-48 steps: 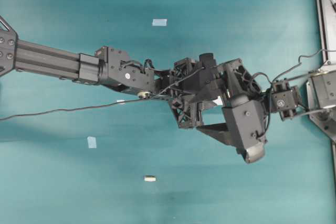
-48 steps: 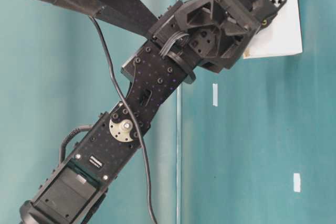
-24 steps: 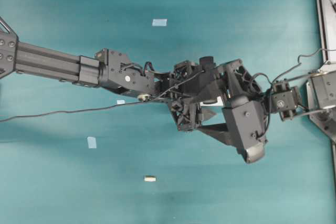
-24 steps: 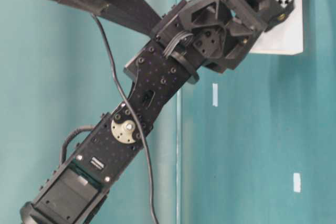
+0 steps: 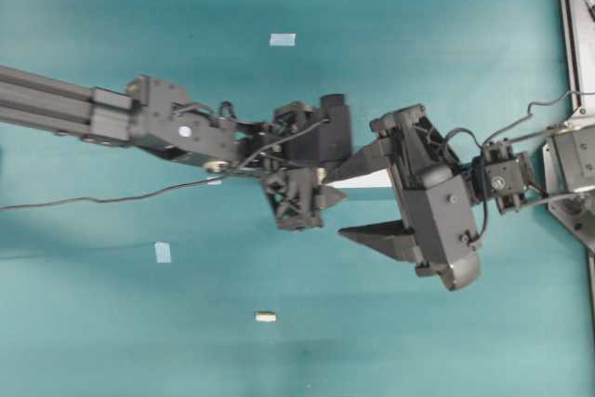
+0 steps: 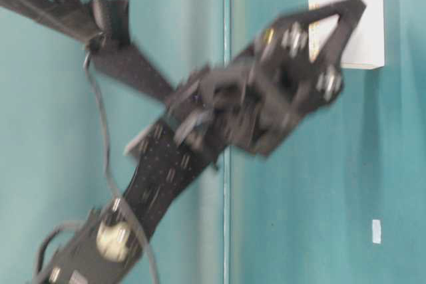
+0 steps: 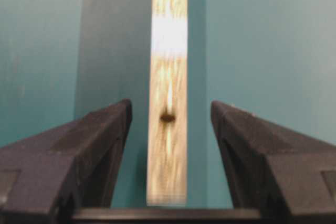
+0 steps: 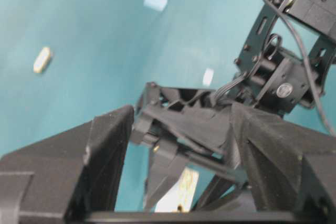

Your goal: Move the wooden board into place and insert the rod into its hole.

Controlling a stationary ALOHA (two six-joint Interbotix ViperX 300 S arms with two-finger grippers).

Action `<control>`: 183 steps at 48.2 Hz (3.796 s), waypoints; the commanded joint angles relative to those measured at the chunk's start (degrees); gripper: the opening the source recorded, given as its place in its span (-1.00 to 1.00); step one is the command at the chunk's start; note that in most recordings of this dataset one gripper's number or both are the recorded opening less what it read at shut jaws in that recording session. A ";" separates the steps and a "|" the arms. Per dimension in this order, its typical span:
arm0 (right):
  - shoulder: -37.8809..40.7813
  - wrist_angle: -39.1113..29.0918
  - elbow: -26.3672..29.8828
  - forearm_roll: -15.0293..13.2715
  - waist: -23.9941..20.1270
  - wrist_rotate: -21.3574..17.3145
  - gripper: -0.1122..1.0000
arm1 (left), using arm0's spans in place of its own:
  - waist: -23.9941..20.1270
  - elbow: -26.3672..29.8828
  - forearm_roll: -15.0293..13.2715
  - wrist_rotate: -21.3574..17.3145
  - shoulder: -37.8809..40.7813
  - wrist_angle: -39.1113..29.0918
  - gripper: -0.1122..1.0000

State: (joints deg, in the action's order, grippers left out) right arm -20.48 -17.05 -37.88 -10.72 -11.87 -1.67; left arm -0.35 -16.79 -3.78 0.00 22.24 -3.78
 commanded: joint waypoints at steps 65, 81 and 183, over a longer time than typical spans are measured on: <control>34.45 -21.27 33.57 4.83 -6.50 -27.16 0.63 | 0.09 -30.41 0.09 -0.09 -6.42 33.93 0.31; 42.71 -27.16 41.92 8.53 -8.44 -27.51 0.61 | 0.09 -29.18 0.09 -0.18 -3.78 35.95 0.30; 50.63 -28.30 44.21 10.63 -8.44 -32.17 0.10 | 2.55 -25.31 0.00 -0.09 -1.32 36.04 0.30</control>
State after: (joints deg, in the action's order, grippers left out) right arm 31.11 -45.18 5.63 -0.26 -19.86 -33.75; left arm 0.44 -42.80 -3.96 0.00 21.09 32.43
